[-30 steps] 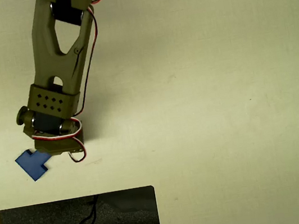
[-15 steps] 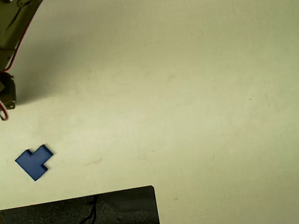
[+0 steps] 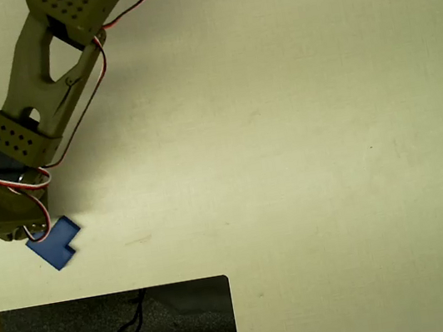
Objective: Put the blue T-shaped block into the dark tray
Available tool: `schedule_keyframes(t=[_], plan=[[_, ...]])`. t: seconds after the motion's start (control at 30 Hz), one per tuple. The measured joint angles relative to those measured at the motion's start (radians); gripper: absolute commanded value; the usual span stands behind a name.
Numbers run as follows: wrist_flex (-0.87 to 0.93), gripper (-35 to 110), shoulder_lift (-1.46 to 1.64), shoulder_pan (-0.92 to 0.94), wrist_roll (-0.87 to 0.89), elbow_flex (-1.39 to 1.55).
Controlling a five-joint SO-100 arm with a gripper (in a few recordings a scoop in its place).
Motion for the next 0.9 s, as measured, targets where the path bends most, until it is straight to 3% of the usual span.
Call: schedule_keyframes(t=[0.33, 0.47, 0.63, 0.77, 0.9], plan=[[-0.015, 0, -0.006, -0.216, 0.161, -0.009], [0.009, 0, -0.006, -0.213, 0.179, -0.012], [0.063, 0, 0.077, -0.112, 0.074, 0.103], [0.057, 0, 0.252, 0.0, -0.114, 0.376], [0.08, 0, 0.399, -0.011, -0.178, 0.58]])
